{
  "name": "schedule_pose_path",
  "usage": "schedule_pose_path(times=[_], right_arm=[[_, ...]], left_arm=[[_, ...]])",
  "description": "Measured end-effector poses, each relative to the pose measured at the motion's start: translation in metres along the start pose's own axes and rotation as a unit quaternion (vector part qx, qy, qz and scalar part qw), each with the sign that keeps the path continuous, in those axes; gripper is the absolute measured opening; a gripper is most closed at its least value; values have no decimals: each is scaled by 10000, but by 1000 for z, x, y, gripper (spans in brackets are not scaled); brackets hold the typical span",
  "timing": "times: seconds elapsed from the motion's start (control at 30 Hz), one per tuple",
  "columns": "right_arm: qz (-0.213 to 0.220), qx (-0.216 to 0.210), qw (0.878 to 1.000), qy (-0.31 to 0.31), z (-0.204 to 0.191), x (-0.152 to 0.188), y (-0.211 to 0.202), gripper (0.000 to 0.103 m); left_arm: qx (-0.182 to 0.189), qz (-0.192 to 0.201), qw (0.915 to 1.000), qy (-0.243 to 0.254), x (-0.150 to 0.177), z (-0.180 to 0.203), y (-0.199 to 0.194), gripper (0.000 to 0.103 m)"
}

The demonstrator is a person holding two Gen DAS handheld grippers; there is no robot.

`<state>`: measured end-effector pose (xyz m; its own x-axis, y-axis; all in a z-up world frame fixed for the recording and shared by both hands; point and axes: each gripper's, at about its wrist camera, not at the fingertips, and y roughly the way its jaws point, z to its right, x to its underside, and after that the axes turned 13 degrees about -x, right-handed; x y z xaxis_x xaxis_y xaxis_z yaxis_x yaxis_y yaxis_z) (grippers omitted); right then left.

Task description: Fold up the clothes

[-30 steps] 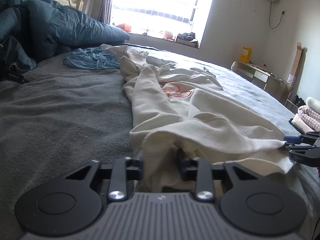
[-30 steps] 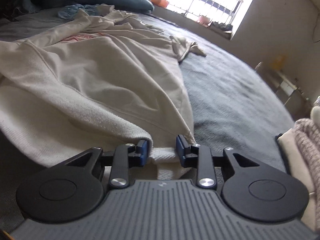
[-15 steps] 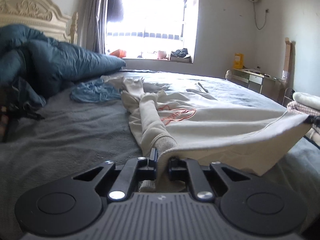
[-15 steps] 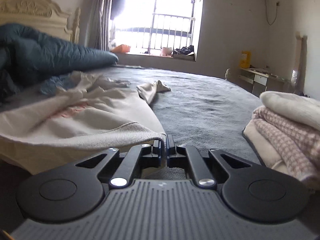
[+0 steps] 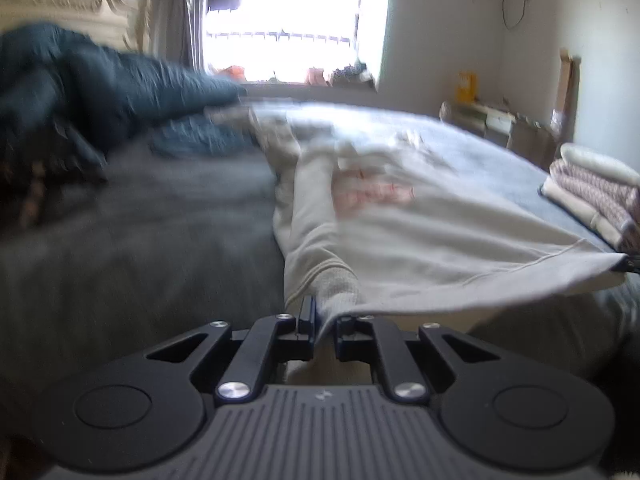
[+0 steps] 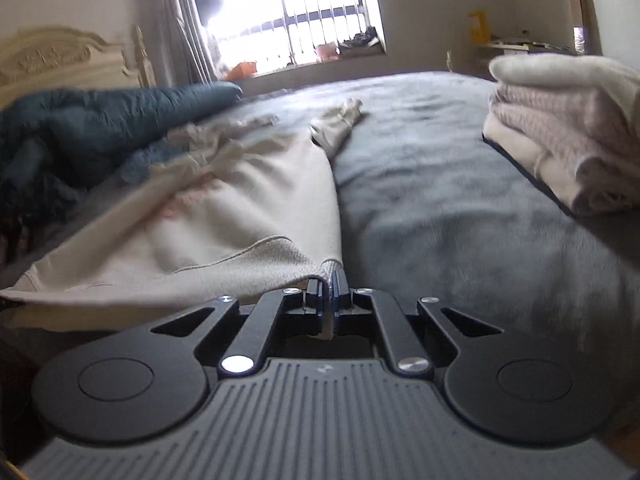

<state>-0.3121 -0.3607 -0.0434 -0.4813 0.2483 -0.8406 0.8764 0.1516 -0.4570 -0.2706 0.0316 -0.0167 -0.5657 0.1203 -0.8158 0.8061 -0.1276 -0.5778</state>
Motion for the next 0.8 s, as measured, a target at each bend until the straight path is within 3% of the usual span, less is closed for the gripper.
schedule_pose_path(times=[0.07,0.1,0.2,0.27,0.37,0.43,0.53,0.63,0.73,0.8], right_arm=[[-481,-76,9987,132,10,5,16,6],[-653,-97,9976,205,15,6,20,8],[-679,-56,9976,-133,16,-2,-3,10],[-679,-20,9971,-348,17,-7,-19,22],[-288,45,9992,-290,27,-29,-42,27],[129,-370,9989,251,39,-47,-40,28],[391,-1451,9827,1082,46,-67,2,28],[187,-2298,9600,1586,32,-78,77,29],[-108,-2655,9473,1789,16,-82,149,31],[-279,-2671,9469,1770,8,-82,189,31]], left_arm=[[139,-321,9994,-81,5,-8,9,25],[140,-336,9993,-107,5,-13,8,25],[-93,23,9999,31,0,-31,-11,41],[-260,273,9992,144,-9,-42,-21,47],[-282,416,9982,328,-40,-43,-14,48],[-174,460,9975,513,-68,-32,7,50],[18,460,9955,824,-116,1,58,51],[-5,351,9945,991,-160,41,122,51],[-28,242,9930,1157,-204,81,186,51],[-216,86,9909,1323,-225,108,231,52]])
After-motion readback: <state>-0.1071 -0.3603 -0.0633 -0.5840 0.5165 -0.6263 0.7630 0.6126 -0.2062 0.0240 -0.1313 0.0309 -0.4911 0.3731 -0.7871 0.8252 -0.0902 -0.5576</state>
